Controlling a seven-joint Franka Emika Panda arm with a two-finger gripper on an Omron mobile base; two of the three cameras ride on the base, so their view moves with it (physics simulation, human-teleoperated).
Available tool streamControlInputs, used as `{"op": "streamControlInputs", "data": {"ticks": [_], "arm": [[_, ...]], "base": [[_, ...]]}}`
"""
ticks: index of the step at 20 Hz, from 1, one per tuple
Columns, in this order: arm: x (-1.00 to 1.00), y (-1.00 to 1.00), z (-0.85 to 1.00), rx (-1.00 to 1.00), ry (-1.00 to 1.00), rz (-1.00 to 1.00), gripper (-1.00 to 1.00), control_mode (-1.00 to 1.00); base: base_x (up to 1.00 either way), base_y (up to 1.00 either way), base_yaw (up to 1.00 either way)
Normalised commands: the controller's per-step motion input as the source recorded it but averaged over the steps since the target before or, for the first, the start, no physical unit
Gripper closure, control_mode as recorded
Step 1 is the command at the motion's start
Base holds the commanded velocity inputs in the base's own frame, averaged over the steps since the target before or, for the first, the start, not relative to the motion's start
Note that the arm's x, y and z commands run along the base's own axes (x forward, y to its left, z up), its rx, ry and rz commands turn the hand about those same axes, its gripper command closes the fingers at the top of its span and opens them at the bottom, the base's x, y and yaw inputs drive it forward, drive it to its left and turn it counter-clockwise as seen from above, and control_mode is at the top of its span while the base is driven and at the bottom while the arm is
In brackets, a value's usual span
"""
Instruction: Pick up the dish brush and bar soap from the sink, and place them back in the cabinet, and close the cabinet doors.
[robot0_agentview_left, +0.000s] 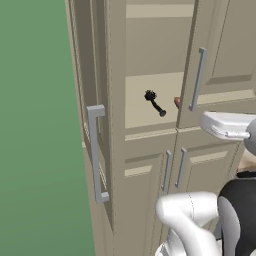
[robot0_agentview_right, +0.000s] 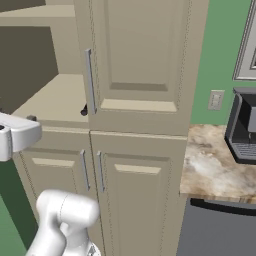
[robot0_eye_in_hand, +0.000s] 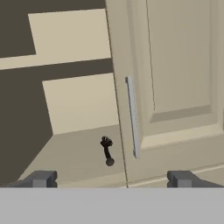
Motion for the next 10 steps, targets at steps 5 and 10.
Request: {"op": "streamControlInputs", "data": {"ticks": [5,10], "arm": [[0.00,0.07,-0.21,0.00,-0.03,0.15,-1.00,-1.00],[-0.05,0.15,-0.28,0.00,-0.08,0.13,-1.00,-1.00]], "base": [[0.00,0.00,0.00],[0.00,0.00,0.00]]}}
